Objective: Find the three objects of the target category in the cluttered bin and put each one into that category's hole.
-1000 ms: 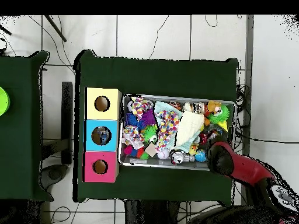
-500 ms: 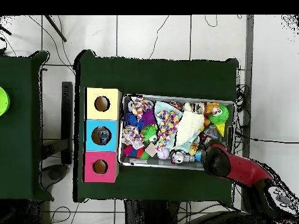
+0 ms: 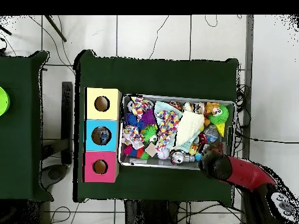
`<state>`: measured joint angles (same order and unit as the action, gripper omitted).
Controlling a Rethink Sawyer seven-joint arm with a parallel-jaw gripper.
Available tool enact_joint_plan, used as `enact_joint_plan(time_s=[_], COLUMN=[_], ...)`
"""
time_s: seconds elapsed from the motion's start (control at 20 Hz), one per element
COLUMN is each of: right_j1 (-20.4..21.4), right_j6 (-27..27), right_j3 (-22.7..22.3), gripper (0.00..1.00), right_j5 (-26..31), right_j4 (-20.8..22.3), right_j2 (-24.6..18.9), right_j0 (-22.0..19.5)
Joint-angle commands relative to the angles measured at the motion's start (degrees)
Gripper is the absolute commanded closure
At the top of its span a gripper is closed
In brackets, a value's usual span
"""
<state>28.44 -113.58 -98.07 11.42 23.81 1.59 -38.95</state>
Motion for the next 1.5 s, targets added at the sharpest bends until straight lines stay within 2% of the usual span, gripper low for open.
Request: enact_joint_plan(time_s=[0.05,0.5,0.55,1.1,1.3,1.5], right_j1=[2.29,1.33,1.3,1.02,-1.47,-3.84], right_j6=[0.62,1.43,2.33,-0.03,-0.48,1.3], right_j3=[-2.11,-0.75,-0.64,-1.61,-0.09,1.17], gripper=[1.0,1.0,0.0,0.0,0.0,0.0], right_j5=[4.65,3.87,3.85,-0.71,-5.91,-6.82], right_j4=[0.84,1.7,2.37,2.13,3.73,5.46], right_j2=[-5.82,-6.67,-6.94,-8.72,-10.32,-12.9], right_j0=[0.37,-0.26,-0.33,-2.47,-4.3,-7.95])
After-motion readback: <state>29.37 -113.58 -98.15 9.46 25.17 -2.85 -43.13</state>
